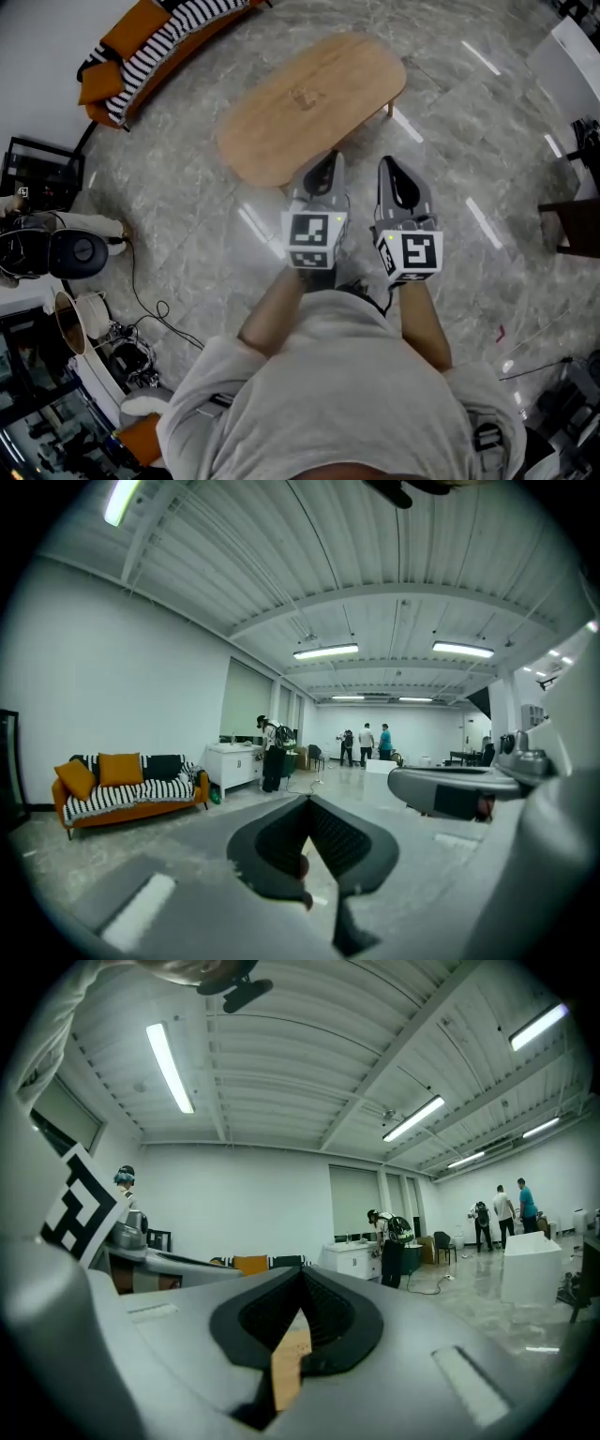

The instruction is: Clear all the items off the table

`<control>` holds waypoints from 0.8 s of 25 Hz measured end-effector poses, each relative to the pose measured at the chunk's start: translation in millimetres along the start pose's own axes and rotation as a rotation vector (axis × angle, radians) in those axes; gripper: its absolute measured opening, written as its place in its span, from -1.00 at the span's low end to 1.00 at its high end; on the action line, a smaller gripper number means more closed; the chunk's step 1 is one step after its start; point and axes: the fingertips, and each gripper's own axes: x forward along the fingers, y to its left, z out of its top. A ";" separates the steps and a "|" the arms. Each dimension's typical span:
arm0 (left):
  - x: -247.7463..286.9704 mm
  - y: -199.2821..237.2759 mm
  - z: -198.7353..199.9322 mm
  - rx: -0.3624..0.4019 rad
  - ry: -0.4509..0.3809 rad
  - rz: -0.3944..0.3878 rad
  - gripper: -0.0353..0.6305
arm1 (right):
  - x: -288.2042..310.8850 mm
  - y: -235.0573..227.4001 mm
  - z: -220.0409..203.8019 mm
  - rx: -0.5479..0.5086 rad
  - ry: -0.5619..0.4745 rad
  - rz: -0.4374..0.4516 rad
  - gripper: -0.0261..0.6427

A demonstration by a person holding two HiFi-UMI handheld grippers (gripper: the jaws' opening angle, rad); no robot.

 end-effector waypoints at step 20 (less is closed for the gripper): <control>91.5 186.5 -30.8 -0.135 0.112 0.071 -0.83 | 206.8 41.3 -43.5 0.020 0.140 0.072 -0.90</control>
